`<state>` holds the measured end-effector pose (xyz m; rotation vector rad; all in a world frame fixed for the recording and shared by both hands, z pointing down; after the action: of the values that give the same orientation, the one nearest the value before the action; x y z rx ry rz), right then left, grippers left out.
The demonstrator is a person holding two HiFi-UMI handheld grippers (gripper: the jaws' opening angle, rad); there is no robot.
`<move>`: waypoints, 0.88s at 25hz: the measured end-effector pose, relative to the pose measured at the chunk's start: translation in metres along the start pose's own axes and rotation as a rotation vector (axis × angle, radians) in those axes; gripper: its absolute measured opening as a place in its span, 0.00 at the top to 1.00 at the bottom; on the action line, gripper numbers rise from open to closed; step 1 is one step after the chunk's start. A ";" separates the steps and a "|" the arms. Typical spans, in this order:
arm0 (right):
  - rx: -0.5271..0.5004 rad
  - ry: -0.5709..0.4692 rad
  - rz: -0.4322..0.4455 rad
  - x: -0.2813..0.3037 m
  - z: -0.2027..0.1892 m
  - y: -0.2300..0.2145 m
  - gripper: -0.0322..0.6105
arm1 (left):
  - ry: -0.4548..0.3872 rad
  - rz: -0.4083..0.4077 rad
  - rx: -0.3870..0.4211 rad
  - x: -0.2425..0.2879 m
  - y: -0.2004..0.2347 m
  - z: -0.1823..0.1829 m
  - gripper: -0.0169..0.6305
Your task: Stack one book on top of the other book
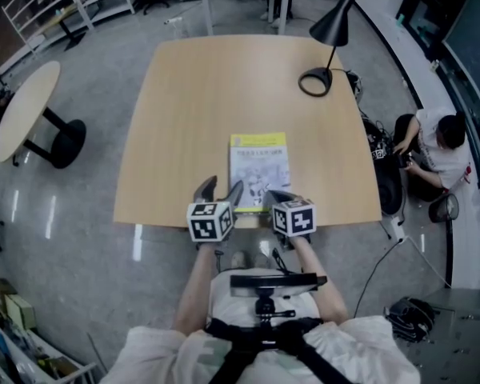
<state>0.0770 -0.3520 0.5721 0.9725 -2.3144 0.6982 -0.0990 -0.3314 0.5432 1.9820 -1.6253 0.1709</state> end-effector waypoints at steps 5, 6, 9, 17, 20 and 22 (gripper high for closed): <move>-0.014 -0.166 0.110 -0.026 0.048 0.019 0.95 | -0.155 -0.141 -0.062 -0.010 -0.018 0.042 0.47; -0.004 -0.196 0.125 -0.033 0.057 0.021 0.95 | -0.183 -0.161 -0.057 -0.014 -0.023 0.051 0.50; 0.010 -0.268 0.119 -0.052 0.077 0.020 0.95 | -0.267 -0.164 -0.045 -0.026 -0.033 0.070 0.76; 0.156 -0.343 0.143 -0.070 0.085 0.015 0.95 | -0.206 -0.151 -0.086 -0.016 -0.046 0.057 0.95; 0.168 -0.362 0.201 -0.073 0.074 0.019 0.95 | -0.191 -0.175 -0.052 -0.017 -0.060 0.050 0.95; 0.110 -0.435 0.213 -0.080 0.077 0.023 0.95 | -0.187 -0.183 -0.043 -0.017 -0.065 0.048 0.95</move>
<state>0.0875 -0.3482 0.4594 1.0163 -2.8166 0.7646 -0.0542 -0.3338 0.4738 2.1534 -1.5338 -0.1208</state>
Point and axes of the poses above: the fingertips, and each gripper's own axes: x forward along the fingers, y to its left, z out of its top, the point moved 6 cm from there along -x, backward along the fingers, and after that the axes turned 4 degrees about -x, right-handed, at the moved point
